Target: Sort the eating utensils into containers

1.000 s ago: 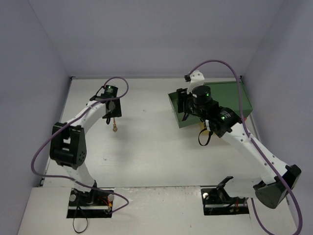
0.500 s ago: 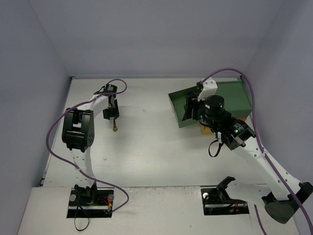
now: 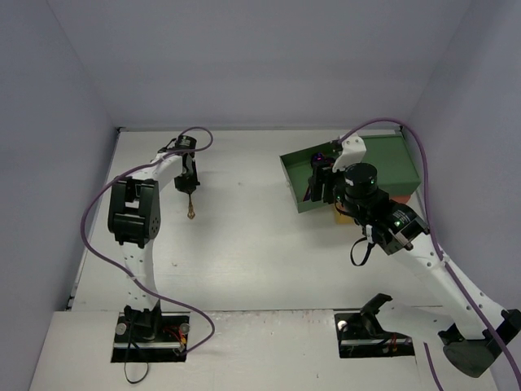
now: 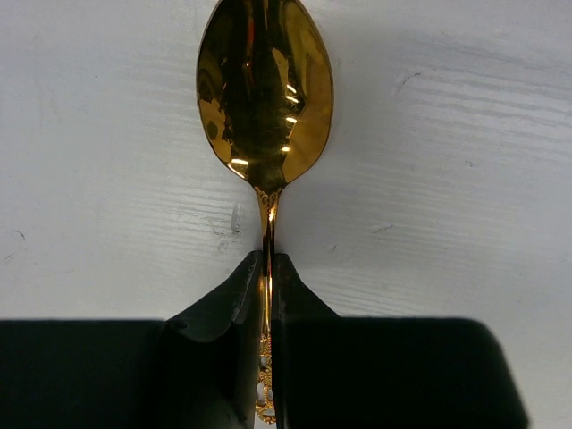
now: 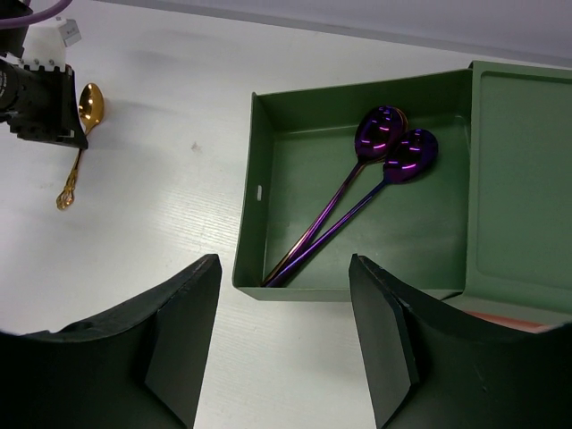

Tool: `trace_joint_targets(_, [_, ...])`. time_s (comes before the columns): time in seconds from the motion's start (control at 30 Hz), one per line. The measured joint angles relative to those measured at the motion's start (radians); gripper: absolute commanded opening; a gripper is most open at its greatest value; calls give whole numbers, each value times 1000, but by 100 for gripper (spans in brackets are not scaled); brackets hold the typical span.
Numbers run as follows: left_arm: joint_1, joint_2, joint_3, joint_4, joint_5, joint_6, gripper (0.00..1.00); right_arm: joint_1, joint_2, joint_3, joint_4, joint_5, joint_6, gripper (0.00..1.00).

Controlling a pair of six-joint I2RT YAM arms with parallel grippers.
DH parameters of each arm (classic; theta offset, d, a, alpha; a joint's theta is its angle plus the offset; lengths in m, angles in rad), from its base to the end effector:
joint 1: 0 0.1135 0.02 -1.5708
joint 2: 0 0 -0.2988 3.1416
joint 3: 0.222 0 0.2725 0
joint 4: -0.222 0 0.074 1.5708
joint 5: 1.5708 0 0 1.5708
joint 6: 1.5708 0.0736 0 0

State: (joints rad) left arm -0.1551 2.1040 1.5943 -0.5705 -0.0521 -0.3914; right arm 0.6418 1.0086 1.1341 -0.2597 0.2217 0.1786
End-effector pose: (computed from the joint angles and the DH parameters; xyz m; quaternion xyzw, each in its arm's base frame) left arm 0.4972 -0.0739 0.1634 -0.1206 0.9622 -0.0412 0.2406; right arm 0.2191 0.1435 0.4396 -0.1009 0.7450 0.1845 0.6330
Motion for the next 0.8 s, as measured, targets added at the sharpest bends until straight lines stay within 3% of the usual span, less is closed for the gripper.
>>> trace_joint_targets(0.17, [-14,-51,-18,-27,16,19,0,-1,-23,-11,0,19,3,57])
trace_joint_targets(0.3, [-73,-189,-9,-47,22,45,0,-4,-51,-29,0,41,4,58])
trace_joint_targets(0.53, [-316,-421,209,-9,35,84,0,-38,-182,-80,-14,99,32,60])
trace_joint_targets(0.8, [-546,-391,407,49,57,103,0,-79,-293,-92,-14,146,54,61])
